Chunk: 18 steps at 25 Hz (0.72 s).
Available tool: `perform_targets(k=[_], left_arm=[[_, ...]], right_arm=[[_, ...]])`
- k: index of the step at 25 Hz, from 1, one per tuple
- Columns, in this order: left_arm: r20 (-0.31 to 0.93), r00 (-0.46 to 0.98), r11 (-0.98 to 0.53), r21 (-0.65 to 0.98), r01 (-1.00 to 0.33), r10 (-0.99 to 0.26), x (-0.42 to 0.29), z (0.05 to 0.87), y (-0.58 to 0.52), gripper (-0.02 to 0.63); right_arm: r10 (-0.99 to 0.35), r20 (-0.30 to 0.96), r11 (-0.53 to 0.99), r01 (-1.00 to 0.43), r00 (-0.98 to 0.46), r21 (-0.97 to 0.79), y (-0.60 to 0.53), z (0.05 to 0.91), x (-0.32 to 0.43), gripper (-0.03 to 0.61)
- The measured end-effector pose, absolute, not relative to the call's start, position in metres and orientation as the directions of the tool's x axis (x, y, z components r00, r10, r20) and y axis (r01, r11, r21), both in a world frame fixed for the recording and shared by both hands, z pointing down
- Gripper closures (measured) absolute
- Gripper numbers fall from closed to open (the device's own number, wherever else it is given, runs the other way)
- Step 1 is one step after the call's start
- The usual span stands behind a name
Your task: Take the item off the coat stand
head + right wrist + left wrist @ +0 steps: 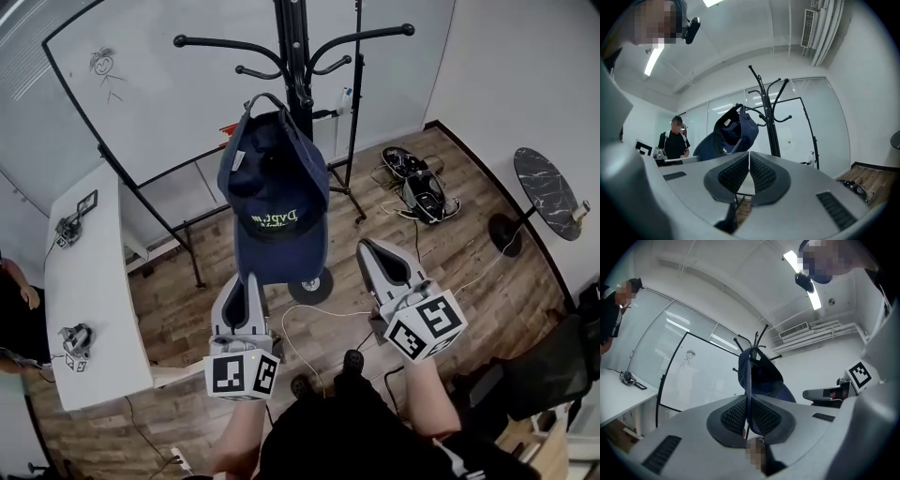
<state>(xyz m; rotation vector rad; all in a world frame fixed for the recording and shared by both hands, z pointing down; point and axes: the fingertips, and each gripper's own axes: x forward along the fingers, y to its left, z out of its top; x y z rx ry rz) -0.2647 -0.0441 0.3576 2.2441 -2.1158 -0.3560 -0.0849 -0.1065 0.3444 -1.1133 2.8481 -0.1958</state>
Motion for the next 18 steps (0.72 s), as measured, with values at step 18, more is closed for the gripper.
perform_targets(k=[18], left_arm=[[-0.095, -0.040, 0.020, 0.203, -0.979, -0.995, -0.332, 0.380, -0.014, 0.581]], right_arm=[[-0.572, -0.015, 0.820, -0.570, -0.820, -0.050, -0.059, 0.347, -0.167, 0.548]])
